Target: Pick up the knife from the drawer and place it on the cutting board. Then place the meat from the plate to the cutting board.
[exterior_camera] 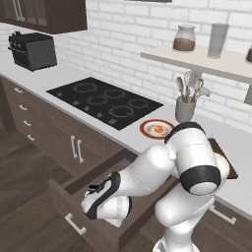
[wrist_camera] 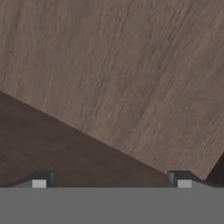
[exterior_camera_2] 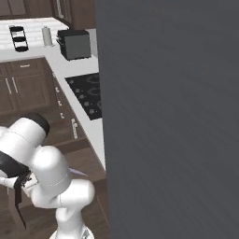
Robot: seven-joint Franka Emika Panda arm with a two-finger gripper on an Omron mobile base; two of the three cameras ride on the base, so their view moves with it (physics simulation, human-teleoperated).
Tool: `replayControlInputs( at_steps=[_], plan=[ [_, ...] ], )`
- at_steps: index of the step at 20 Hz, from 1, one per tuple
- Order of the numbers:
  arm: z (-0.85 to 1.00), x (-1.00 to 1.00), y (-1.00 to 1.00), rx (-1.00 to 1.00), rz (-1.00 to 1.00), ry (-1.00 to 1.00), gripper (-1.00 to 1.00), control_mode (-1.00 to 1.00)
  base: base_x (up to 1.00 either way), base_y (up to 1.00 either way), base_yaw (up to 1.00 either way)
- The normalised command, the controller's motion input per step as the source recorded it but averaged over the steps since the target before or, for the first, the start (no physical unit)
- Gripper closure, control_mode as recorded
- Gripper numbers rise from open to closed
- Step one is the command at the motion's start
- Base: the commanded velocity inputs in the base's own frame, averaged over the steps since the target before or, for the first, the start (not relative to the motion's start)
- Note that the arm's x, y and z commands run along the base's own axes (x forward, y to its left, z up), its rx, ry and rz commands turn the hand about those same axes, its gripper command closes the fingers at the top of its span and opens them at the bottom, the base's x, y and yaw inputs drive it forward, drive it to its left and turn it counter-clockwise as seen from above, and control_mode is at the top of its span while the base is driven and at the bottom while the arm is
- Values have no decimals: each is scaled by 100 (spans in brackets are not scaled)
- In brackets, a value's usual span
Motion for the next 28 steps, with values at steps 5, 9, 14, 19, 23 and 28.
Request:
replayControlInputs(
  at_steps=[5, 9, 14, 19, 23, 28],
  plan=[
    [70, -18, 44, 0, 0, -10, -100, -100, 0, 0, 0],
    [99, 30, 4, 0, -1, -3, -100, -100, 0, 0, 0],
    [85, 58, 0, -8, 2, -2, -100, -100, 0, 0, 0],
    [100, 48, 3, -9, 1, -1, -100, -100, 0, 0, 0],
    [23, 25, -7, -8, 17, -12, -100, -100, 0, 0, 0],
    [-44, 18, -22, -3, 28, -5, -100, -100, 0, 0, 0]
  ],
)
